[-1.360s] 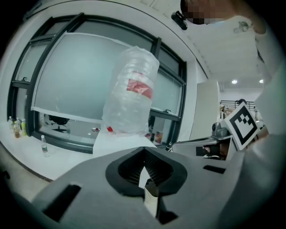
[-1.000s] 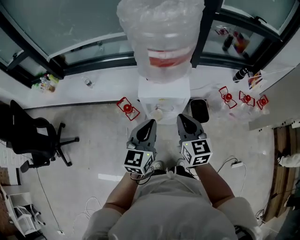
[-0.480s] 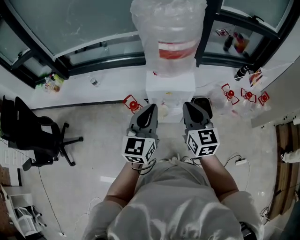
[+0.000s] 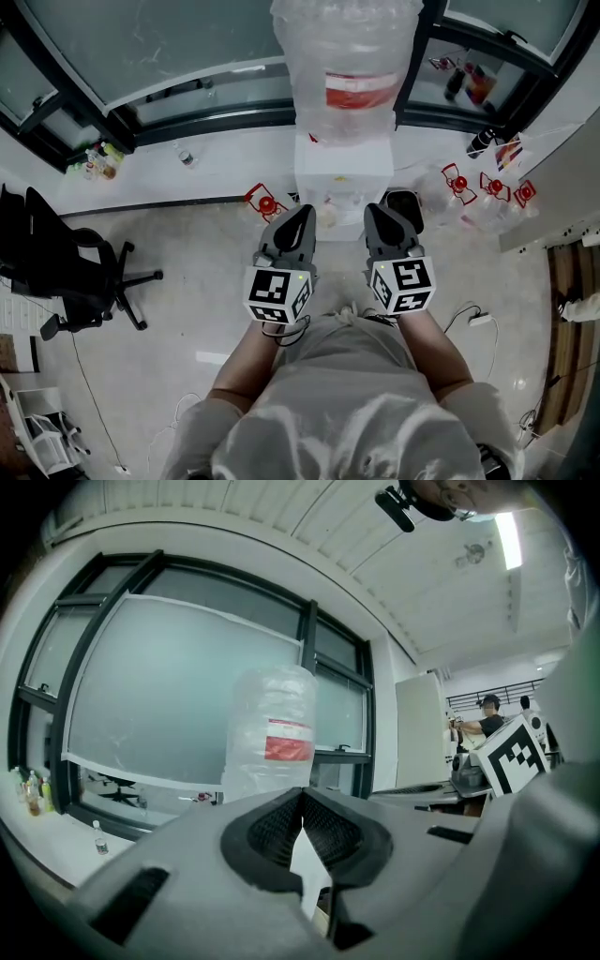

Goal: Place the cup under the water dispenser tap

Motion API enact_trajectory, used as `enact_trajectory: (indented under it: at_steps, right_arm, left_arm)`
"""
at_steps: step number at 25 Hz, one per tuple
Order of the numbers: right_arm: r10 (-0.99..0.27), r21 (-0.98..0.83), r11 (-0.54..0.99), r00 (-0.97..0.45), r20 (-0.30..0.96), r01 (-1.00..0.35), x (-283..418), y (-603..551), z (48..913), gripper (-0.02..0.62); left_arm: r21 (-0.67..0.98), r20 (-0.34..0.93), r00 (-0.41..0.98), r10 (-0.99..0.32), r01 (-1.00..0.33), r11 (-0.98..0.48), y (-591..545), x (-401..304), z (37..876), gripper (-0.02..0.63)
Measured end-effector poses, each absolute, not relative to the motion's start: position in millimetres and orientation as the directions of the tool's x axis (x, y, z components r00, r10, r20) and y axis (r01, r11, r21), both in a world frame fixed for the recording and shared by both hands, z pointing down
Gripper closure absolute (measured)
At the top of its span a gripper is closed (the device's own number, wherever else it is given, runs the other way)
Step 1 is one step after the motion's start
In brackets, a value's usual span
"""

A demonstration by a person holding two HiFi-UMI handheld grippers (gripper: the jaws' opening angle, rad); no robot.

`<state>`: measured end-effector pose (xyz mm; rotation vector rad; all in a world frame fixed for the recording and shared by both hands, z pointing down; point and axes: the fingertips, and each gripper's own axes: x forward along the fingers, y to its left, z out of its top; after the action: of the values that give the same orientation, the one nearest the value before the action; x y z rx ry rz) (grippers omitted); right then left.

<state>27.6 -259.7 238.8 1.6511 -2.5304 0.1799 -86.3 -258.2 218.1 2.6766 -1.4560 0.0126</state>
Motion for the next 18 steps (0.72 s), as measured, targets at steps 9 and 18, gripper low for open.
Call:
enact_trajectory:
  at_steps: [9, 18]
  right_arm:
    - [-0.902, -0.04, 0.398, -0.399, 0.167, -0.916, 20, -259, 245, 0.568]
    - [-0.895, -0.028, 0.414, -0.413, 0.171, -0.91, 10, -263, 247, 0.568]
  left_arm:
    - [0.095, 0.074, 0.535, -0.841, -0.844, -0.529, -258, -96, 226, 0.588]
    - [0.1, 0.079, 0.533, -0.842, -0.845, -0.525, -263, -103, 229, 0.588]
